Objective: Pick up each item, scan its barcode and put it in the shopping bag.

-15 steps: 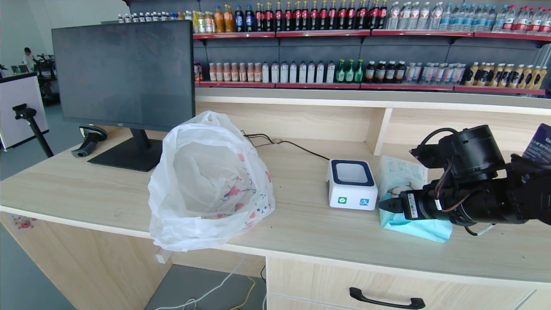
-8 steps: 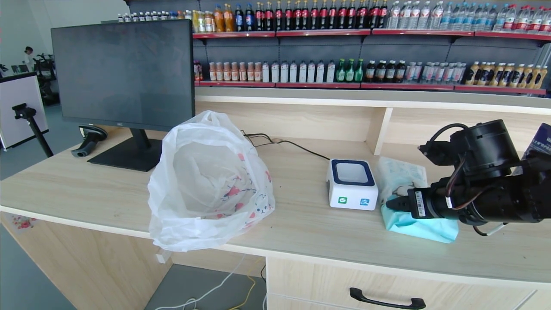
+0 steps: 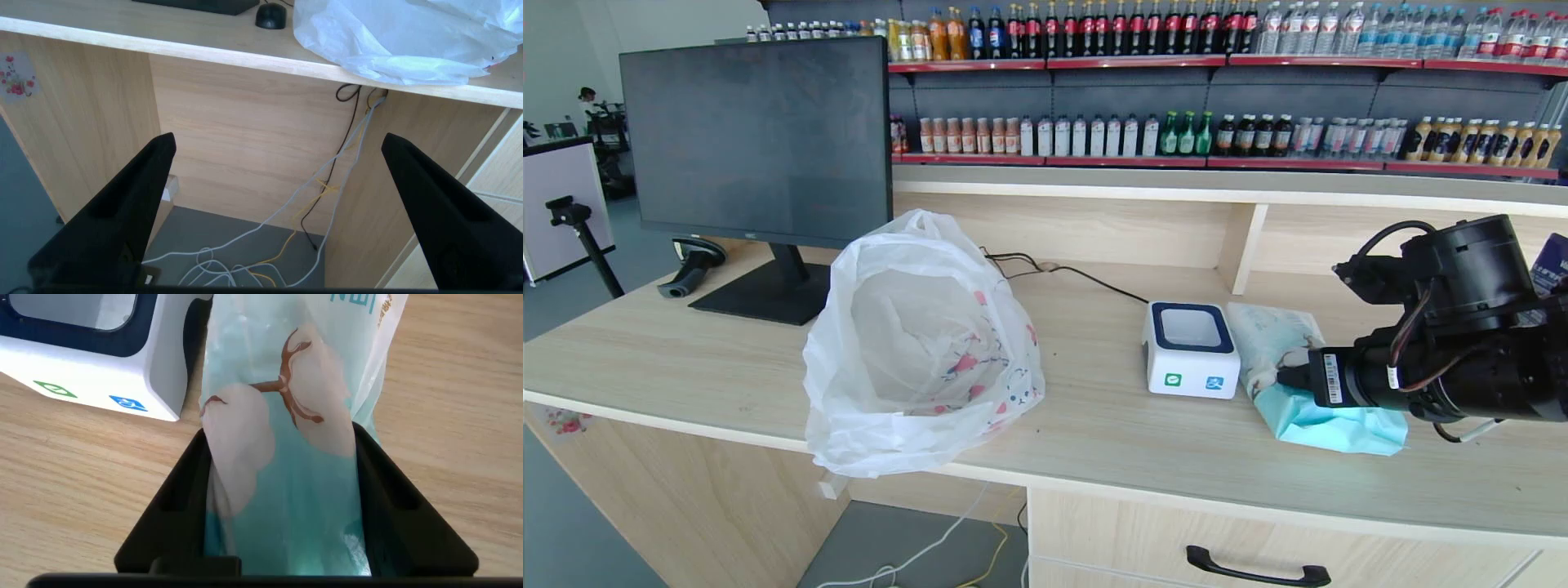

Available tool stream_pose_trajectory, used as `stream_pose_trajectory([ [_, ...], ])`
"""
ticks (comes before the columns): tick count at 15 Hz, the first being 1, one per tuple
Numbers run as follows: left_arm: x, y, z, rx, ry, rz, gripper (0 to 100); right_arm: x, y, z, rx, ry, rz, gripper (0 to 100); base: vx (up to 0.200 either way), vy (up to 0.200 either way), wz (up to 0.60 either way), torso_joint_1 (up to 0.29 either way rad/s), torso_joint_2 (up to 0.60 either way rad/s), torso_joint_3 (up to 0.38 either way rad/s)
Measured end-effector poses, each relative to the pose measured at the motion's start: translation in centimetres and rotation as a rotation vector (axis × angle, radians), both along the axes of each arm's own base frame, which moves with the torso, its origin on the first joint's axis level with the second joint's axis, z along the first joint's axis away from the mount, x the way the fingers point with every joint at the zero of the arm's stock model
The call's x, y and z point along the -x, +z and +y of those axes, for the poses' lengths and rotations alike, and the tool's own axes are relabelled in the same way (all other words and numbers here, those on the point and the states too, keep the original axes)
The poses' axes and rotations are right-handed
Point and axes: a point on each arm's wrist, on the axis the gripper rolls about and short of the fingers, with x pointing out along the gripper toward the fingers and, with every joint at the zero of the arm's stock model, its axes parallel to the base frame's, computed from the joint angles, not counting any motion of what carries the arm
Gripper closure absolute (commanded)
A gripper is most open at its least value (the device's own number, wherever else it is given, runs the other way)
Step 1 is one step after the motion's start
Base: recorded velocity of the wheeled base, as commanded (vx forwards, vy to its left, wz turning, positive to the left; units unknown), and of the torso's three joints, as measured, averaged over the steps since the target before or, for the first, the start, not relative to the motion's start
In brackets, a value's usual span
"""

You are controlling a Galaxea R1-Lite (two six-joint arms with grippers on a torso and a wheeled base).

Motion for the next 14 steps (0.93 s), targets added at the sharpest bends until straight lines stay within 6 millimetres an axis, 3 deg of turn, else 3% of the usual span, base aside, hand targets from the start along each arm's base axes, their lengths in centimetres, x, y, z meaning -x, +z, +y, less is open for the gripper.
stream_pose_trajectory([
  [3,0.0,0.0,0.0,0.000,0.000,0.001,0,0.3,0.2,-0.4,0.030,-0.028,-0.013,100,0.000,0.000,0.00,0.000,0.00,0.000],
  [13,0.0,0.0,0.0,0.000,0.000,0.000,0,3.9,1.2,-2.6,0.151,0.027,0.019,100,0.000,0.000,0.00,0.000,0.00,0.000],
  [14,0.0,0.0,0.0,0.000,0.000,0.000,0,4.2,1.2,-2.7,0.163,0.038,0.018,0,0.000,0.000,0.00,0.000,0.00,0.000],
])
